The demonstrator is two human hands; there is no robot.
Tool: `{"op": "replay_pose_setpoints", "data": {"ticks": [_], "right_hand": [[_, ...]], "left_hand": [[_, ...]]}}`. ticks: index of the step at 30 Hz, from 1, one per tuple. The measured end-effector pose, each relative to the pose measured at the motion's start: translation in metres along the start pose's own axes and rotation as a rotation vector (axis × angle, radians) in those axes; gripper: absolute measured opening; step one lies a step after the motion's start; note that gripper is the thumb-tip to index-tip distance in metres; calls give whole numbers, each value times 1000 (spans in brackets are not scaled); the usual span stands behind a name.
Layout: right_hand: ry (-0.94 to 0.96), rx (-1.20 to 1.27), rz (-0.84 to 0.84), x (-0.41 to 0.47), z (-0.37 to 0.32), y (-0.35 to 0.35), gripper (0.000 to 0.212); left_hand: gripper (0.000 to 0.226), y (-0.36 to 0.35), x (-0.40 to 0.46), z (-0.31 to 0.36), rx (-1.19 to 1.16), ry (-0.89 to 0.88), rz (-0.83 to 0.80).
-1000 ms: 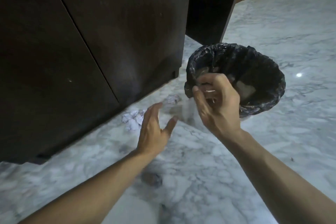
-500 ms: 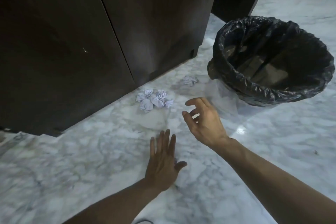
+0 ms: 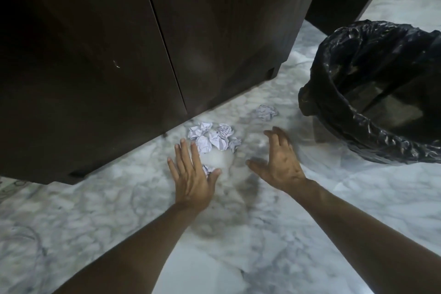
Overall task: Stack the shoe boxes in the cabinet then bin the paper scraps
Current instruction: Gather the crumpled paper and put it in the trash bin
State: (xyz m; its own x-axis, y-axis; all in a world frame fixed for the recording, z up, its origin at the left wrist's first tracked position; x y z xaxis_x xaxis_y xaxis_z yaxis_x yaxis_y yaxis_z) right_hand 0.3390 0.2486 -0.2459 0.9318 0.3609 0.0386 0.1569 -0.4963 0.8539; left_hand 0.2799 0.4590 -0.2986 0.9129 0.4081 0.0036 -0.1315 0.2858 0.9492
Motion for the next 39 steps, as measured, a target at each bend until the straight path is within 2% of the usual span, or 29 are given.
{"op": "replay_pose_setpoints", "data": {"ticks": [3,7,9,11,15,18,21,26,29,34,36,39], "right_hand": [[-14,-8,-12,26,11,0,109],[12,39,-89,55,21,0,127],[21,18,-143,69,24,0,127],[9,-20,-167,81,27,2,117],[28,-88,-173,94,32,-3,78],[110,-149,-214,93,25,-11,70],[112,-121,-316,87,18,-20,56],[138,-107,-331,75,10,-32,53],[173,-134,-314,66,3,-34,66],[301,-224,-302,61,-16,-38,89],[368,-256,-304,57,-22,-42,84],[454,-298,-266,46,-25,-51,63]], "left_hand": [[92,1,24,3,-48,10,3],[111,2,54,12,-112,-43,-65],[117,4,65,19,-122,-71,-103],[118,6,73,24,-125,-124,-102],[97,4,79,28,-140,-172,-179],[83,1,77,29,-110,-206,-212],[71,-1,74,30,-53,-216,-231],[51,3,67,19,-111,-172,-206],[48,5,58,7,-147,-128,-160],[30,10,46,-11,-170,-108,-41],[25,12,40,-15,-152,-105,-12],[28,15,33,-19,-93,-110,8]]}}
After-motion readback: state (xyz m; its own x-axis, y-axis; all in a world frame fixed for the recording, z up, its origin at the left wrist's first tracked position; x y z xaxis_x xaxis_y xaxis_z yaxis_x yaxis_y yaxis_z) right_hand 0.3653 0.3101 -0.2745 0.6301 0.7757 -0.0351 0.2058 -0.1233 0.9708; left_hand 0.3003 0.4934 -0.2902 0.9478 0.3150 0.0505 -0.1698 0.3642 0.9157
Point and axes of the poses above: each hand's wrist, its own x-axis towards the middle knuckle, its own y-axis out of the back of the hand, z = x × y, the point moved 3 cm from there along x, towards the middle knuckle, and after that the axes turned 15 degrees about y, right-handed, at the moved point
